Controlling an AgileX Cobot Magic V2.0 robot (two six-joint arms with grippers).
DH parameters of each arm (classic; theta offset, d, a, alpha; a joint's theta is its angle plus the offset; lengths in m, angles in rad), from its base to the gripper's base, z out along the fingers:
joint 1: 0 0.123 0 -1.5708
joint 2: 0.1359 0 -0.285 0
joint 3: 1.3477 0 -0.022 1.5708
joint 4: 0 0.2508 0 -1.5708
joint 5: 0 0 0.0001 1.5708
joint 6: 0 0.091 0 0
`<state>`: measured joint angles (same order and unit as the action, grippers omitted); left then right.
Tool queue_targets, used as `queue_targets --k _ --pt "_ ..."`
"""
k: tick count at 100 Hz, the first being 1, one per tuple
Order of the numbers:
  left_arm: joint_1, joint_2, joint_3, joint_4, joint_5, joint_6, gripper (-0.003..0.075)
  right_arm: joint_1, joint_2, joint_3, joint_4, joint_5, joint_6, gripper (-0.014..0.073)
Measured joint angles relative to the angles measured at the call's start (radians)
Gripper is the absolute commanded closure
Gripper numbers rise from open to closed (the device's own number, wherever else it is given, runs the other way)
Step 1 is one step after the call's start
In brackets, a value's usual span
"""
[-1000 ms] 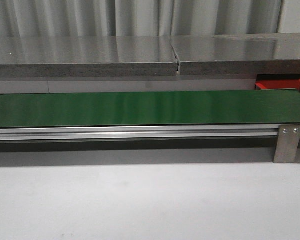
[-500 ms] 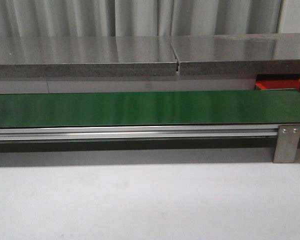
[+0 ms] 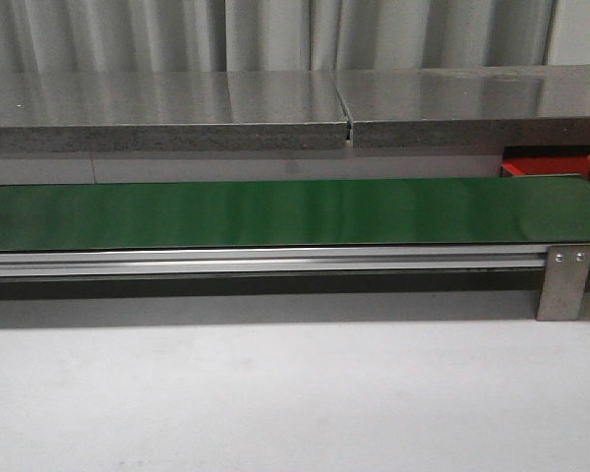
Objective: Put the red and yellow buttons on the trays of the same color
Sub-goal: 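Carry the yellow button onto the belt's near end, release, then grasp a red button from the pile with the left gripper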
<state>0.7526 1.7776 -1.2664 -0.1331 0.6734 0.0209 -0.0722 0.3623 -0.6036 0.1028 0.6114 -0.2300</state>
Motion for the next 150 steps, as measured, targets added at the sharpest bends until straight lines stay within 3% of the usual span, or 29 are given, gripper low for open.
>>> queue_targets --k 81,93,124,150 --pt "0.008 0.274 -0.268 0.049 0.076 -0.053 0.0227 0.0 0.0 0.0 0.0 0.0 0.0 0.066" --pt "0.008 0.282 -0.268 0.06 0.082 -0.059 0.0281 0.0 0.0 0.0 0.0 0.0 0.0 0.066" --pt "0.008 0.284 -0.268 0.068 0.082 -0.059 0.0532 0.0 0.0 0.0 0.0 0.0 0.0 0.066" --pt "0.008 0.251 -0.268 0.07 0.08 -0.059 0.0587 0.0 0.0 0.0 0.0 0.0 0.0 0.066"
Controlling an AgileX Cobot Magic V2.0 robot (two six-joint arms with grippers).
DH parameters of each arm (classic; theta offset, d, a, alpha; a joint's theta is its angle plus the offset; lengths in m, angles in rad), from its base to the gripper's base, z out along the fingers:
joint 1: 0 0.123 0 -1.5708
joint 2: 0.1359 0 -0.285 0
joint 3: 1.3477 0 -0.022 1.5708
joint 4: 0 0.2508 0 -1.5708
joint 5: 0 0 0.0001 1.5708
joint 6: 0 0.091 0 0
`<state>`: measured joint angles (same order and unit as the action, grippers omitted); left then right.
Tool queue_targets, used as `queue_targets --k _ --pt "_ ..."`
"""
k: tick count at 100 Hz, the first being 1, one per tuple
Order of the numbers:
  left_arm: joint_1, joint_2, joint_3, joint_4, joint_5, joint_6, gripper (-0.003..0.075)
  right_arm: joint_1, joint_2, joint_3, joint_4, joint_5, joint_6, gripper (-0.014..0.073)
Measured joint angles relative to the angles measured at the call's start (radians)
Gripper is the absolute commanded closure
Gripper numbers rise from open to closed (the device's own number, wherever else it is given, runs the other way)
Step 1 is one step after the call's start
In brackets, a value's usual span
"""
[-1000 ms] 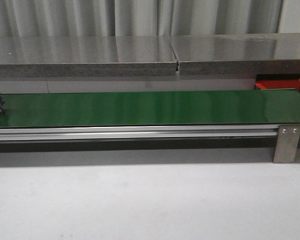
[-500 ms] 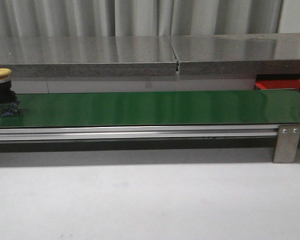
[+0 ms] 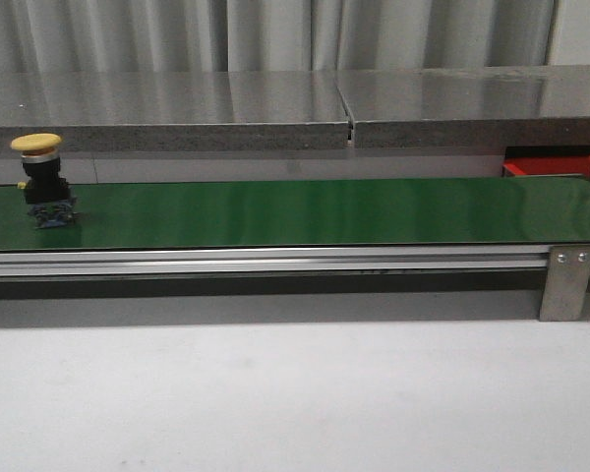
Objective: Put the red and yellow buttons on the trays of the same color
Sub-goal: 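Grasp a red button from the pile with the left gripper, then carry the red button onto the belt behind the yellow one, release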
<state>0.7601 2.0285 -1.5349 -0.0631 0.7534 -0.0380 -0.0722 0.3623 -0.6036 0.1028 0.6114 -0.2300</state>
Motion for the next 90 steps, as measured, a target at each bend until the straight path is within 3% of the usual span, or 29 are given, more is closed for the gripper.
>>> queue_targets --k 21,40,65,90 --pt "-0.035 -0.15 0.0 0.002 -0.036 0.0 0.0587 0.0 0.0 0.0 0.0 0.0 0.0 0.066" --pt "-0.134 -0.243 -0.004 0.002 0.004 0.048 0.0587 0.0 0.0 0.0 0.0 0.0 0.0 0.066" --pt "-0.291 -0.268 -0.004 -0.004 0.111 0.056 0.0587 0.0 0.0 0.0 0.0 0.0 0.0 0.066" --pt "-0.4 -0.268 -0.002 -0.006 0.12 0.058 0.0587 0.0 0.0 0.0 0.0 0.0 0.0 0.066"
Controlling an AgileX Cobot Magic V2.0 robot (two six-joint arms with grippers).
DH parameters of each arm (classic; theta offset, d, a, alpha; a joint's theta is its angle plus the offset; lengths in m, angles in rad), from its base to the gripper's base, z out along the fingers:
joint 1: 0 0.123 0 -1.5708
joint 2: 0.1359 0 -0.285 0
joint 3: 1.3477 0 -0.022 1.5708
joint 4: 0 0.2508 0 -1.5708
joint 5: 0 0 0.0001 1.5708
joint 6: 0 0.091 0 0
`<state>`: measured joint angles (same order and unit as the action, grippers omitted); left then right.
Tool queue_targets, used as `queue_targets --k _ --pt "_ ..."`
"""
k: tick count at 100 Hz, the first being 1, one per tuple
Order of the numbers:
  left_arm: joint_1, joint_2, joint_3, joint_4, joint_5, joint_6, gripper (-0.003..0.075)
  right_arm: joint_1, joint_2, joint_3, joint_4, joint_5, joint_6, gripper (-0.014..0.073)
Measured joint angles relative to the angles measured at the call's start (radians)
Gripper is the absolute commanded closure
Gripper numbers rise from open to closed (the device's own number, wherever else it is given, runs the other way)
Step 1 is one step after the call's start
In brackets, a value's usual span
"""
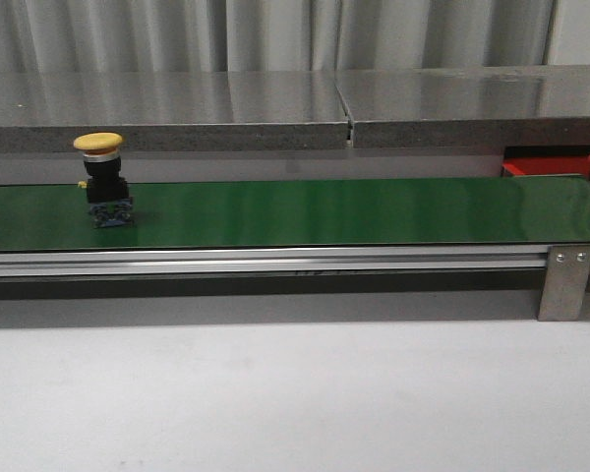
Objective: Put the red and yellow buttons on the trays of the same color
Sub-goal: 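Carry the red button onto the belt behind the yellow one, release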
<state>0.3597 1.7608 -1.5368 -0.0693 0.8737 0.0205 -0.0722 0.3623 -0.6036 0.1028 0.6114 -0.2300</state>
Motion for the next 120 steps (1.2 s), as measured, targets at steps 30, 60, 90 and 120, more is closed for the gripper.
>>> queue_targets --k 30,60,90,120 --pt "-0.067 0.077 0.002 0.004 0.007 0.009 0.0528 0.0 0.0 0.0 0.0 0.0 0.0 0.066" --pt "-0.072 0.089 0.002 -0.01 0.006 0.02 0.0166 0.0 0.0 0.0 0.0 0.0 0.0 0.066" --pt "-0.095 0.013 0.002 -0.063 -0.028 0.102 0.0265 0.0 0.0 0.0 0.0 0.0 0.0 0.066" --pt "-0.222 -0.13 0.008 -0.092 -0.033 0.156 0.0739 0.0 0.0 0.0 0.0 0.0 0.0 0.066"
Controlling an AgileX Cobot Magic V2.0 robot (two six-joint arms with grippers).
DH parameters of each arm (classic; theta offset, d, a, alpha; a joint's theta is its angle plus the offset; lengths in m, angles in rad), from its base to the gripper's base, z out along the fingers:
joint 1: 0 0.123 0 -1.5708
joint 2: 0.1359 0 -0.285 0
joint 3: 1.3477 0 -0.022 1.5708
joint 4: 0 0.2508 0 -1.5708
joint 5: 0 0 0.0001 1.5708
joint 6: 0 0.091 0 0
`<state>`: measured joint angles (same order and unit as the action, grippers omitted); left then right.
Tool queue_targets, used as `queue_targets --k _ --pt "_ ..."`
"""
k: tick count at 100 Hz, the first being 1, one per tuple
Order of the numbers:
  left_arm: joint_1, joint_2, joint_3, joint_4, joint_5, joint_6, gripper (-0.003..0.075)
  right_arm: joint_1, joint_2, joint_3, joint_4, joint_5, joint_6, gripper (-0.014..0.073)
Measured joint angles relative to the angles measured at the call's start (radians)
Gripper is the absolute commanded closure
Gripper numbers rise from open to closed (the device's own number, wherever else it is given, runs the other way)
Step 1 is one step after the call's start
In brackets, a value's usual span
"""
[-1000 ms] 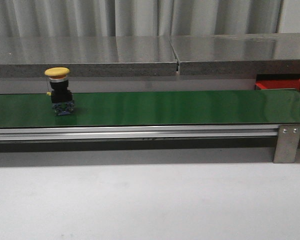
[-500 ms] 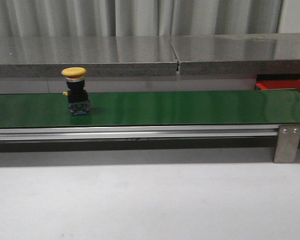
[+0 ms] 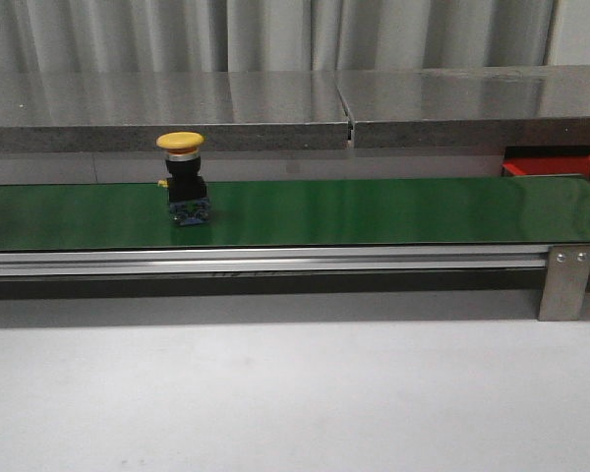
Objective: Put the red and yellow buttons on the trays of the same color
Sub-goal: 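Carry the red button onto the belt behind the yellow one, release, then move the right gripper down toward the yellow button on the belt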
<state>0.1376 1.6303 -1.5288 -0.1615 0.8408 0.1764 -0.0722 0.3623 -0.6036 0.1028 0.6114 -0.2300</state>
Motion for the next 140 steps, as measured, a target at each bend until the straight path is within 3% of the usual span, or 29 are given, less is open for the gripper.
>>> queue_targets --k 29,64,113,140 --pt "-0.146 -0.149 0.153 -0.005 -0.056 0.004 0.0739 0.0 0.0 0.0 0.0 0.0 0.0 0.066" --pt "-0.224 -0.438 0.423 -0.014 -0.147 0.004 0.0739 0.0 0.0 0.0 0.0 0.0 0.0 0.066" --pt "-0.256 -0.938 0.774 -0.037 -0.22 0.004 0.0739 0.0 0.004 0.0 0.056 0.0 0.0 0.066" --pt "-0.258 -1.154 0.906 -0.04 -0.214 0.004 0.0739 0.03 0.115 -0.008 0.084 0.0 0.0 0.066"
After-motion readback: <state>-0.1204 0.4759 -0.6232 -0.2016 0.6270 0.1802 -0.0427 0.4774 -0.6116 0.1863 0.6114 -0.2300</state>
